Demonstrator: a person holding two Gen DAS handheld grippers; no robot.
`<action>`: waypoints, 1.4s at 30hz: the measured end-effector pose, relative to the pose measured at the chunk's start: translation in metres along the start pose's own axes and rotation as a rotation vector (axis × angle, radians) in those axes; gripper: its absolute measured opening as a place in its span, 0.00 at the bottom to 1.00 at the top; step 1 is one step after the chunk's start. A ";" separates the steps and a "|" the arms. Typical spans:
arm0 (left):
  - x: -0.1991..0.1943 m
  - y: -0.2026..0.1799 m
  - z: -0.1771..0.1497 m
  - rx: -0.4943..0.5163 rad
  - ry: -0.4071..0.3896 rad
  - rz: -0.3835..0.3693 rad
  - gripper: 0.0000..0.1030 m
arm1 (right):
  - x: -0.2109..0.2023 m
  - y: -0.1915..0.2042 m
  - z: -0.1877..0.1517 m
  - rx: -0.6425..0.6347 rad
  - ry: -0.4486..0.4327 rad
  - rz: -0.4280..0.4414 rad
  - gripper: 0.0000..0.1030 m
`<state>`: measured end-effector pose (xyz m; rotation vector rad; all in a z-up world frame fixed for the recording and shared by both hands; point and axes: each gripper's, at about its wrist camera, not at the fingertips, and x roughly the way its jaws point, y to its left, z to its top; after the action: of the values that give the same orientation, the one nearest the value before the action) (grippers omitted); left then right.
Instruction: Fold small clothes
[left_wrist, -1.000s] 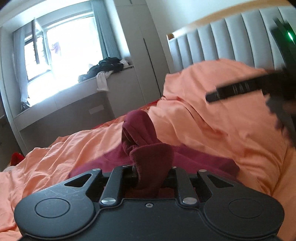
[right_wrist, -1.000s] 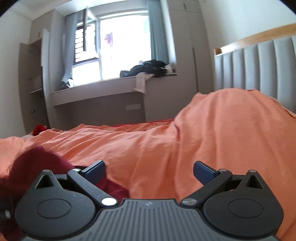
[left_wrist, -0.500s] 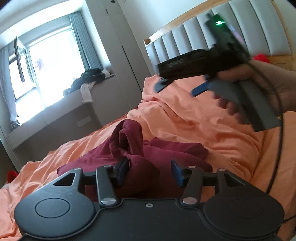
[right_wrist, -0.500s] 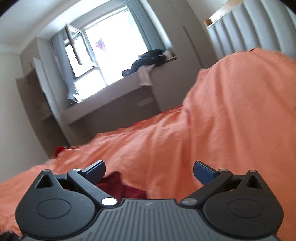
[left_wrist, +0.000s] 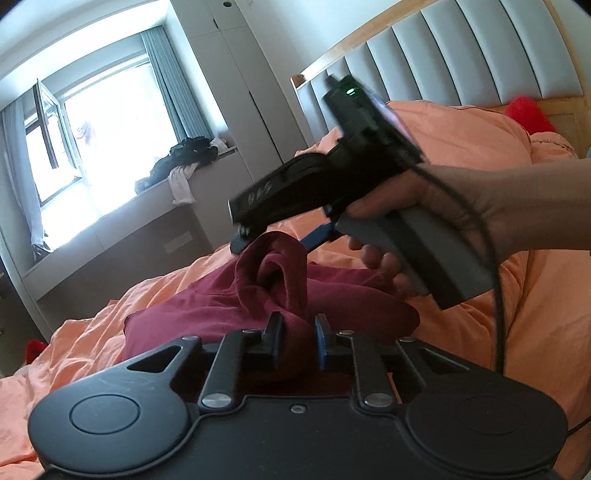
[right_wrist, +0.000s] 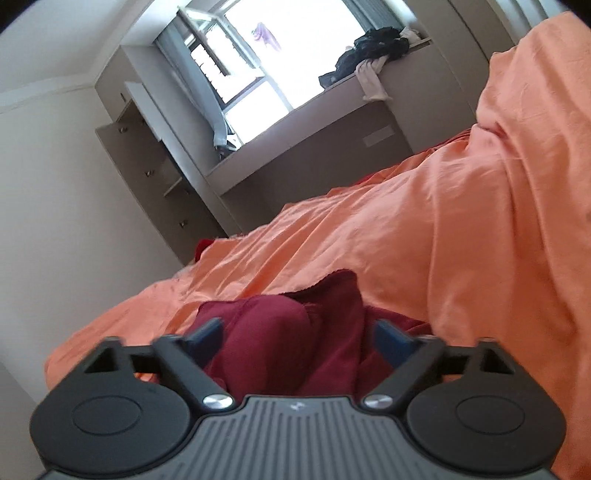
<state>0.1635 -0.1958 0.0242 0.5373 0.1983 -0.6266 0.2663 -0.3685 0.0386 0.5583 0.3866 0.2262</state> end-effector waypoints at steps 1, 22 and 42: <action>0.000 0.000 0.000 0.003 0.000 0.002 0.18 | 0.002 0.003 -0.001 -0.004 0.005 0.003 0.65; 0.012 -0.021 0.020 -0.036 -0.032 -0.055 0.11 | -0.042 0.001 0.024 -0.071 -0.149 -0.039 0.03; 0.030 -0.024 0.011 -0.070 0.074 -0.163 0.15 | -0.030 -0.016 0.006 -0.060 -0.006 -0.194 0.03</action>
<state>0.1730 -0.2326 0.0135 0.4798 0.3348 -0.7562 0.2427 -0.3939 0.0429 0.4588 0.4242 0.0492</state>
